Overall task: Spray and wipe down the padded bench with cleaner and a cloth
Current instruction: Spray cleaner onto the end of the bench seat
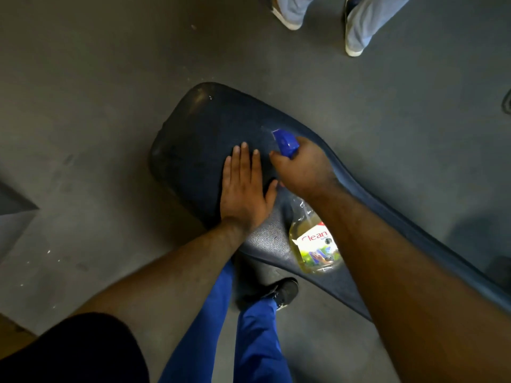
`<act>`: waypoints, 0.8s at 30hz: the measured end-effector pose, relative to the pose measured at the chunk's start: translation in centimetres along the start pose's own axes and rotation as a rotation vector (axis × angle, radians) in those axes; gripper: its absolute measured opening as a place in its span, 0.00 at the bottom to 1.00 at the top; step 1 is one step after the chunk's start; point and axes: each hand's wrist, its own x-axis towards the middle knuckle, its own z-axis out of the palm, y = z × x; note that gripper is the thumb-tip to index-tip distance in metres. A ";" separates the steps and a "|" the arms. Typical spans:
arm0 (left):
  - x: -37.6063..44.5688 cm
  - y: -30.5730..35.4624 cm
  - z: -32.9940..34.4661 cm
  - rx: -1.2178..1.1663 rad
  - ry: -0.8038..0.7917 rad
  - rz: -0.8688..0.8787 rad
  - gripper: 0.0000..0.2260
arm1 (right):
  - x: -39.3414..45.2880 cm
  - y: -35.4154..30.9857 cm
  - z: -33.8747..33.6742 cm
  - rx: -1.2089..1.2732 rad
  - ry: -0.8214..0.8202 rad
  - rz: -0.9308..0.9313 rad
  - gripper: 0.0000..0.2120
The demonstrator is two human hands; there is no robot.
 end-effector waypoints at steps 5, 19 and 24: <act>0.4 0.4 -0.2 0.073 -0.048 -0.030 0.33 | -1.4 1.7 -0.4 0.057 -0.007 -0.001 0.13; -5.1 9.0 2.3 0.145 -0.122 0.129 0.34 | -6.7 12.2 -2.9 0.056 0.070 0.116 0.07; -5.6 9.5 2.3 0.061 -0.053 0.138 0.32 | -8.6 14.3 -3.1 0.118 0.060 0.123 0.09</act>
